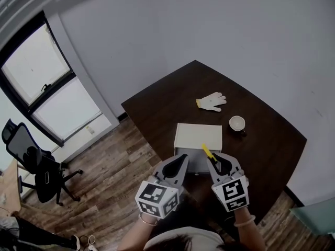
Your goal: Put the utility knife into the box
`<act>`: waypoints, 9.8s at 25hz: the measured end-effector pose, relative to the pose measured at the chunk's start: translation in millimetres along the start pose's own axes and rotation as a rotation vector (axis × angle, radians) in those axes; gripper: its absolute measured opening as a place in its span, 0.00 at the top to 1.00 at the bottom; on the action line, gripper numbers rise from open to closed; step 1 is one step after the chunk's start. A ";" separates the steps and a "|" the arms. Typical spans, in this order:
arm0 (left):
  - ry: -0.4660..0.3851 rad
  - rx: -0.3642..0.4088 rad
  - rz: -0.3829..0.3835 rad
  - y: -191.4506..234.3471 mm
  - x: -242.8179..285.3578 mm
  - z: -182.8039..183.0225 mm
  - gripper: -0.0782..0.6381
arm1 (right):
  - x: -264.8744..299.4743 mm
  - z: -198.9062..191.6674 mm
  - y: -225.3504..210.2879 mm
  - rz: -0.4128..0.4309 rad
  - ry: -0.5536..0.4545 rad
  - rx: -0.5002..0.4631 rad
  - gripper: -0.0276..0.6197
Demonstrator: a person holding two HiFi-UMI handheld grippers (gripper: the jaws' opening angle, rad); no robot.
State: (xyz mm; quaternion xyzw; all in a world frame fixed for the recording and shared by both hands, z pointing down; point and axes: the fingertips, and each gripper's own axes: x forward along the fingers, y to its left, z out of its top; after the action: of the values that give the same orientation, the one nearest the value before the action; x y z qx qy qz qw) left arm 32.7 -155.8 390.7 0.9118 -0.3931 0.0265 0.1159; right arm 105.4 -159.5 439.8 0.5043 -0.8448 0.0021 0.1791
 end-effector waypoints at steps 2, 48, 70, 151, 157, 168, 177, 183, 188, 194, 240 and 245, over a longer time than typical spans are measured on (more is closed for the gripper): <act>0.007 0.000 -0.007 2.4 4.6 -1.4 0.87 | 5.3 -4.9 -1.0 0.003 0.016 -0.006 0.85; 0.036 -0.003 -0.089 97.7 75.3 -8.0 0.87 | 134.5 -111.3 16.8 0.210 0.354 -0.229 0.85; 0.069 -0.040 -0.081 116.6 91.6 -28.7 0.87 | 161.4 -166.7 20.1 0.304 0.492 -0.252 0.85; 0.117 -0.085 -0.072 134.1 113.1 -45.8 0.87 | 184.2 -187.5 6.8 0.273 0.578 -0.021 0.83; 0.106 -0.078 -0.075 127.8 108.4 -42.4 0.87 | 176.5 -173.9 4.0 0.218 0.517 0.038 0.85; 0.094 -0.059 -0.096 112.7 100.1 -35.9 0.87 | 160.4 -142.6 -5.4 0.124 0.412 0.139 0.88; 0.086 -0.031 -0.108 103.1 94.4 -28.0 0.87 | 149.1 -110.5 -16.3 0.054 0.323 0.169 0.91; 0.081 -0.006 -0.103 95.4 88.3 -22.4 0.87 | 138.5 -93.3 -22.9 0.011 0.277 0.182 0.93; 0.081 0.002 -0.091 92.5 80.2 -21.0 0.87 | 127.9 -75.6 -27.4 -0.033 0.229 0.188 0.94; 0.063 0.005 -0.087 84.7 71.6 -12.2 0.87 | 111.6 -55.1 -26.9 -0.045 0.167 0.204 0.94; -0.019 0.014 -0.110 57.0 64.7 20.5 0.87 | 36.2 38.4 -58.6 -0.194 -0.141 0.222 0.95; -0.015 0.007 -0.115 58.0 66.7 19.1 0.87 | 38.3 38.5 -61.2 -0.221 -0.121 0.199 0.95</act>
State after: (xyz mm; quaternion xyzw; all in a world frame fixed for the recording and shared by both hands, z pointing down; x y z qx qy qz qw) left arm 35.9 -246.2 392.5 0.9335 -0.3406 0.0144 0.1108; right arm 129.6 -229.2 404.6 0.6085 -0.7891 0.0355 0.0761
